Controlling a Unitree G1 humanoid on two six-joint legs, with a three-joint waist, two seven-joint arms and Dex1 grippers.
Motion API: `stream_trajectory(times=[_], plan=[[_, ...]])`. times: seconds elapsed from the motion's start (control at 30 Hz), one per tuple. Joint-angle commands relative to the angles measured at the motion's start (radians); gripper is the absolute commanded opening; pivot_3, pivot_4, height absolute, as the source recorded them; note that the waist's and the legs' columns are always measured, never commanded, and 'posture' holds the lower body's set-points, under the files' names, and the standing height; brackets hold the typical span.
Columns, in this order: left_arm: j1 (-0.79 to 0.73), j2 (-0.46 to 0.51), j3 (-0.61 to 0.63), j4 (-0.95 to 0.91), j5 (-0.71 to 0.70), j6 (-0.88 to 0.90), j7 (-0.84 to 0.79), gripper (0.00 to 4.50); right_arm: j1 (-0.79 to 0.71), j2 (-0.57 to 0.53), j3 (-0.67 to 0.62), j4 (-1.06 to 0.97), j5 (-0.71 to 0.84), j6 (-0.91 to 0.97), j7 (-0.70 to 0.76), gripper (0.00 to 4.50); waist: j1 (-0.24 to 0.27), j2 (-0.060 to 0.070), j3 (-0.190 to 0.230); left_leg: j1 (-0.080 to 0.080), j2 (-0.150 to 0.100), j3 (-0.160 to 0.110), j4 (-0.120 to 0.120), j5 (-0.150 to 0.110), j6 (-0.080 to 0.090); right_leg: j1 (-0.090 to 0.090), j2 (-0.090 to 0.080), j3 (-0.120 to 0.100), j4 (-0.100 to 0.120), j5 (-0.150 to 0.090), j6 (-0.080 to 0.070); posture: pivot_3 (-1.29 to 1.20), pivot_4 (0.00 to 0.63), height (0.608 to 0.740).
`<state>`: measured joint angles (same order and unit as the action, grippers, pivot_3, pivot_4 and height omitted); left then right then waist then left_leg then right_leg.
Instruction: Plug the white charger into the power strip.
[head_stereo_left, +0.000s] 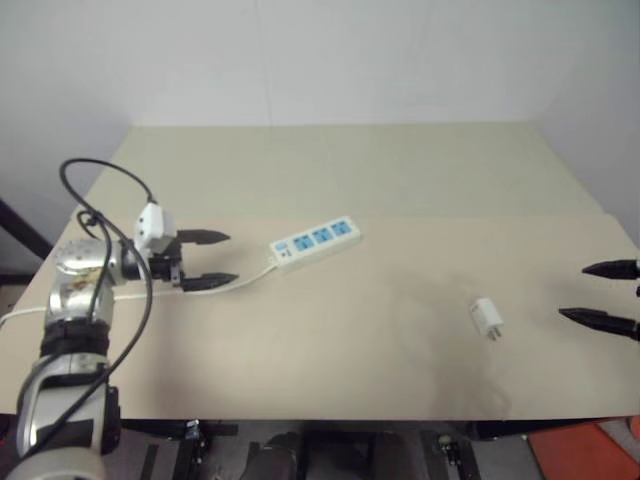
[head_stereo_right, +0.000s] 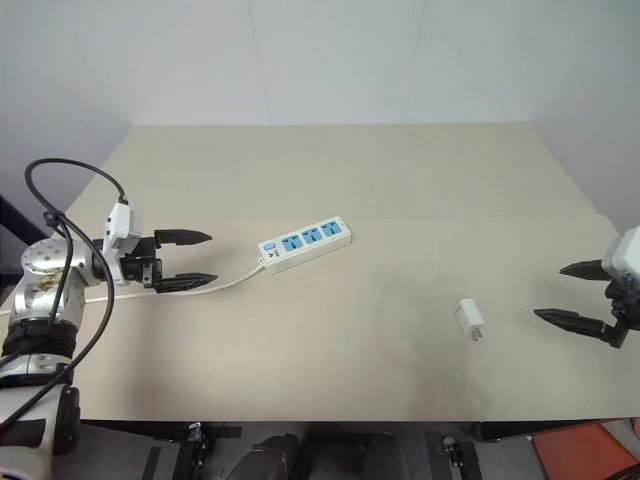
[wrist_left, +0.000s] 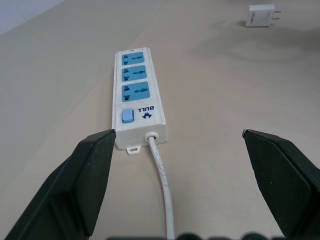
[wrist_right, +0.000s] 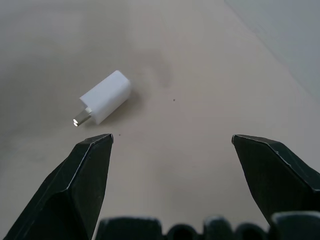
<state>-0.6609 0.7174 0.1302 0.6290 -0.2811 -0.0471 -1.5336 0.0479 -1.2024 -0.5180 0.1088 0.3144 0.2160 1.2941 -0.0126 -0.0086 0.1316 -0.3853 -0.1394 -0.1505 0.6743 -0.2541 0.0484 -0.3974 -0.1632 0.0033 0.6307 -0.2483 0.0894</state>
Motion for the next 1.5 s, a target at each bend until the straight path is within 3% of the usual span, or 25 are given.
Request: stream_trajectory(times=[0.03, 0.33, 0.43, 0.87, 1.5], plan=[[-0.033, 0.012, -0.001, 0.012, -0.012, -0.018, -0.008, 4.45, 0.008, -0.001, -0.057, -0.039, 0.009, 0.0, -0.008, 4.5, 0.0, 0.0, 0.0, 0.0, 0.0, 0.0, 0.0, 0.0, 0.0, 0.0, 0.0, 0.0, 0.0, 0.0, 0.0, 0.0, 0.15, 0.74], [-0.066, -0.016, -0.011, 0.096, -0.002, -0.091, -0.01, 4.45, 0.05, 0.028, -0.095, -0.113, 0.018, 0.033, -0.039, 4.5, 0.0, 0.0, 0.0, 0.0, 0.0, 0.0, 0.0, 0.0, 0.0, 0.0, 0.0, 0.0, 0.0, 0.0, 0.0, 0.0, 0.15, 0.74], [-0.112, -0.059, -0.007, 0.185, 0.022, -0.215, 0.051, 4.45, 0.062, 0.048, -0.105, -0.161, 0.018, 0.052, -0.064, 4.5, 0.001, 0.0, 0.0, 0.0, 0.0, 0.0, 0.0, 0.0, 0.0, 0.001, 0.0, 0.0, 0.0, 0.0, 0.0, 0.0, 0.15, 0.74], [-0.257, -0.241, -0.007, 0.601, 0.099, -0.399, 0.191, 4.45, 0.14, 0.157, -0.162, -0.417, 0.048, 0.18, -0.178, 4.5, 0.009, -0.001, 0.001, -0.003, -0.001, 0.0, 0.002, 0.0, -0.001, 0.0, -0.001, 0.0, -0.001, 0.0, 0.0, 0.0, 0.15, 0.74], [-0.316, -0.364, -0.039, 0.717, 0.289, -0.372, 0.463, 4.45, 0.297, 0.262, -0.336, -0.678, 0.089, 0.332, -0.238, 4.5, 0.023, -0.002, 0.001, -0.002, -0.001, 0.0, 0.003, -0.001, 0.001, 0.001, -0.001, 0.0, -0.001, 0.0, 0.0, 0.0, 0.15, 0.74]])
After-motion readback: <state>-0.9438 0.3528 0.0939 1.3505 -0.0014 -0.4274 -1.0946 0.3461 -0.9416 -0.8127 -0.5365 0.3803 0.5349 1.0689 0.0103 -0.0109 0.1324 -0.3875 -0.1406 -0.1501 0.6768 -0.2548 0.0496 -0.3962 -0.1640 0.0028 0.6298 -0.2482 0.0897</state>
